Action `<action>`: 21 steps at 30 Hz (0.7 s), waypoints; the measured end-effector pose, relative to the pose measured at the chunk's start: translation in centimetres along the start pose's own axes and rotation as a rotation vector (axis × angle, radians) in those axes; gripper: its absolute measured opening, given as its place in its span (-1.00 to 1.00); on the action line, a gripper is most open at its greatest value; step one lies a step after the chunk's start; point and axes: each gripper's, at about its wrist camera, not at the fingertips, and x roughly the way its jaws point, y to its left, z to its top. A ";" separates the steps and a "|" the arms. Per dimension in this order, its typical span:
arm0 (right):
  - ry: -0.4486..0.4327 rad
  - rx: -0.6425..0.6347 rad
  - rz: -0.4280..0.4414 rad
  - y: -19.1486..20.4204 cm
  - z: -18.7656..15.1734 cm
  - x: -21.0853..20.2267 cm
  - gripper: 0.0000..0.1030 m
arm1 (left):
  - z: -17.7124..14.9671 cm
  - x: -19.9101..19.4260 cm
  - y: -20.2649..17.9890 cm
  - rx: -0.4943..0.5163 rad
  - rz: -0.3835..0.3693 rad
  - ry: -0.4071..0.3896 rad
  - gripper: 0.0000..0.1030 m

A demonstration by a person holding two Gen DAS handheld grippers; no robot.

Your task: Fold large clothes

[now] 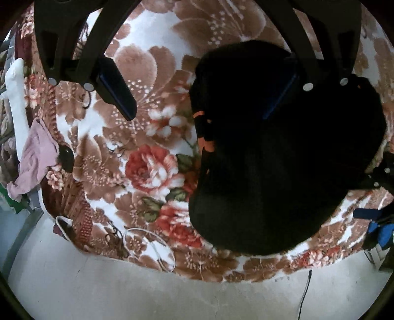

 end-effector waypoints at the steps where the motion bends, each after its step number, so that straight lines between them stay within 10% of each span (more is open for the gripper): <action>1: -0.005 0.019 0.011 -0.3 0.1 -0.6 0.91 | -0.1 -0.9 0.2 0.005 0.021 -0.015 0.89; 12: -0.049 0.068 0.082 -0.9 1.5 -4.7 0.91 | -1.8 -10.4 0.2 -0.100 0.033 -0.138 0.89; 21: 0.095 0.168 0.205 -4.6 1.0 2.0 0.91 | -4.6 -3.0 4.1 -0.408 -0.232 0.023 0.89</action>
